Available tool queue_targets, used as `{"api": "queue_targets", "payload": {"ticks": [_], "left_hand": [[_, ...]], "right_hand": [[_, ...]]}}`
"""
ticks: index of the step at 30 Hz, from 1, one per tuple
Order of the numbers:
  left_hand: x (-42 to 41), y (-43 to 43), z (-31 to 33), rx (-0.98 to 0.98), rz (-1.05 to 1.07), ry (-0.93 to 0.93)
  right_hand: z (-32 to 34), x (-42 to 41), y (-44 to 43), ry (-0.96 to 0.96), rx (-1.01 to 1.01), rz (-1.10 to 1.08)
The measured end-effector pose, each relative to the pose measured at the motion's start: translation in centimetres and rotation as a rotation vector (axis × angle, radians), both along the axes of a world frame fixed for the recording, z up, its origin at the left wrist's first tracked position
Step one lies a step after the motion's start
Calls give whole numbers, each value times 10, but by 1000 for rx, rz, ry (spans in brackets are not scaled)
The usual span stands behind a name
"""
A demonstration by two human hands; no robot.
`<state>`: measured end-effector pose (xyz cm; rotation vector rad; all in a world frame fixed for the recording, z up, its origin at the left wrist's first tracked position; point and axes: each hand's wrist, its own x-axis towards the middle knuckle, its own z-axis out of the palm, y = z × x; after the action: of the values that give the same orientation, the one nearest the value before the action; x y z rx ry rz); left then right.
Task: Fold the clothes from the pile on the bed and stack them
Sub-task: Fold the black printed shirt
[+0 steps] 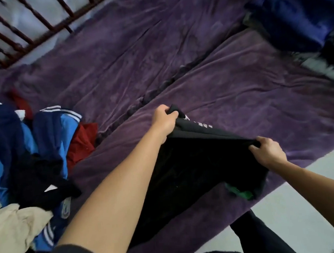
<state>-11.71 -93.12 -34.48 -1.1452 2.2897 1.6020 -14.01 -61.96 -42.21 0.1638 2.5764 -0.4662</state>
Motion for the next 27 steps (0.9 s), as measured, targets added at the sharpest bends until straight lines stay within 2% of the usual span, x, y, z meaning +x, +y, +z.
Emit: {"api": "queue_targets", "payload": {"ticks": [3, 5, 7, 10, 13, 16, 20, 22, 24, 27], "left_hand": [[-54, 47, 2, 185, 25, 30], [-70, 58, -1, 238, 55, 19], [-66, 53, -10, 170, 82, -28], [-29, 34, -32, 13, 155, -183], [24, 19, -58, -116, 163, -410], [56, 13, -93, -229, 33, -555], [64, 21, -146, -316, -122, -561], [67, 28, -167, -341, -133, -617], [73, 29, -180, -457, -161, -645], [73, 14, -173, -547, -153, -519]], "right_hand": [[-2, -33, 64, -44, 76, -45], [-1, -49, 94, -108, 134, -38], [0, -62, 106, -154, 186, 4], [-3, -83, 87, -74, 210, 163], [-11, -103, 34, 3, 106, 312], [-31, -124, -24, 42, -5, 364], [-81, -154, -76, 69, -25, 373], [-105, -161, -87, 12, 6, 311], [-120, -159, -85, 10, 19, 228], [-121, -149, -68, 119, -55, 116]]}}
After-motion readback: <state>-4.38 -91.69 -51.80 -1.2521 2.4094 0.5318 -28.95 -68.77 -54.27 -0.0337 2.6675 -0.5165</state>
